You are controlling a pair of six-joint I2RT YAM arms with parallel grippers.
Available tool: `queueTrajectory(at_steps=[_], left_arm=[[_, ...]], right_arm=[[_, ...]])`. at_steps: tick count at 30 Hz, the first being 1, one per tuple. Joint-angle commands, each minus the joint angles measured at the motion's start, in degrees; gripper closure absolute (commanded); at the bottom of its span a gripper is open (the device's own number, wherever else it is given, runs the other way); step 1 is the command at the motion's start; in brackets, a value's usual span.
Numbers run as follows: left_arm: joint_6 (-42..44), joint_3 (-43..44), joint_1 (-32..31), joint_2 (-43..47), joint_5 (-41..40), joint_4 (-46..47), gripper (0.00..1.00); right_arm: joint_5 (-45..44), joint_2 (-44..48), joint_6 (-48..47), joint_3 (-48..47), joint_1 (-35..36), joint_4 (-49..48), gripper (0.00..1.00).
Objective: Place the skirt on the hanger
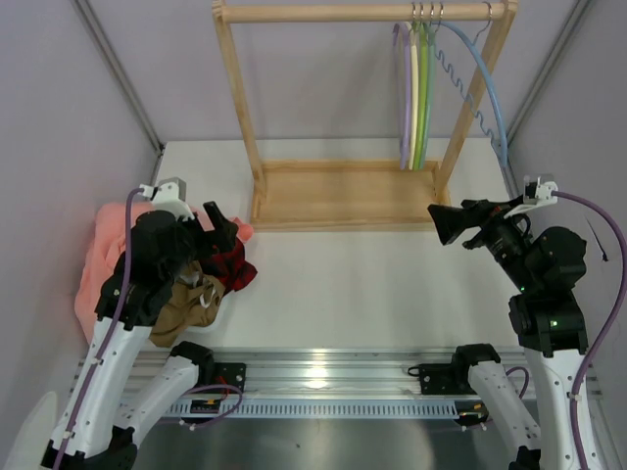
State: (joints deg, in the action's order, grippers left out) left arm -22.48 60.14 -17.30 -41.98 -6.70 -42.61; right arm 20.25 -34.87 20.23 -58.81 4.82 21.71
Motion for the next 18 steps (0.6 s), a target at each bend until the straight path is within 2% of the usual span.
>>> queueTrajectory(at_steps=[1,6,13,18], left_arm=[[0.6,1.1,-0.2,1.1,1.0,0.8,0.01],[1.4,-0.5,-0.2,3.6,1.1,2.3,0.0],[3.3,-1.9,-0.2,5.3,1.7,2.8,0.01],[4.5,-2.7,-0.2,5.6,4.7,4.8,0.01]], right_arm=[[1.0,-0.8,-2.0,-1.7,0.5,-0.1,0.01],[-1.1,-5.4,-4.1,-7.8,0.7,1.2,0.01],[0.9,-14.1,-1.4,-20.2,2.1,-0.6,0.01],[-1.2,-21.5,-1.4,-32.2,5.5,2.6,0.04]])
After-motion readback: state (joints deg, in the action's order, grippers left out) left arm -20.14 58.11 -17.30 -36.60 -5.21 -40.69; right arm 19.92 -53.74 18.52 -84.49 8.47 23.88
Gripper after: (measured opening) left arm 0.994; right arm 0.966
